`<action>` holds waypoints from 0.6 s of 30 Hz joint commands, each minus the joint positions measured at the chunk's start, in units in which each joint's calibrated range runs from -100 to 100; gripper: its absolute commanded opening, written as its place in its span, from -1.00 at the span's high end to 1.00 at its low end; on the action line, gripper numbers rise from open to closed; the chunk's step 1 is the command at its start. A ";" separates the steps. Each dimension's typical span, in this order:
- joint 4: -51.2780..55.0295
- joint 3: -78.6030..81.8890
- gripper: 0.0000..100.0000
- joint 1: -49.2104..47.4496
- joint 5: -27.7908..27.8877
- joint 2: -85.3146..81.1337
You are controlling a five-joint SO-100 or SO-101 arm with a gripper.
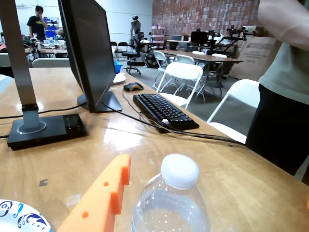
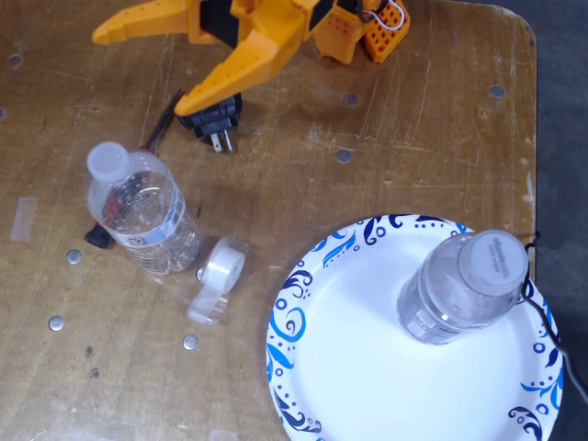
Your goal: Move the bottles to the plate
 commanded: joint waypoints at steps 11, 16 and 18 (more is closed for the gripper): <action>-12.35 -12.06 0.22 2.28 -0.51 24.79; -14.17 -11.97 0.21 3.03 -0.51 26.56; -14.17 -11.88 0.21 3.03 -0.51 26.90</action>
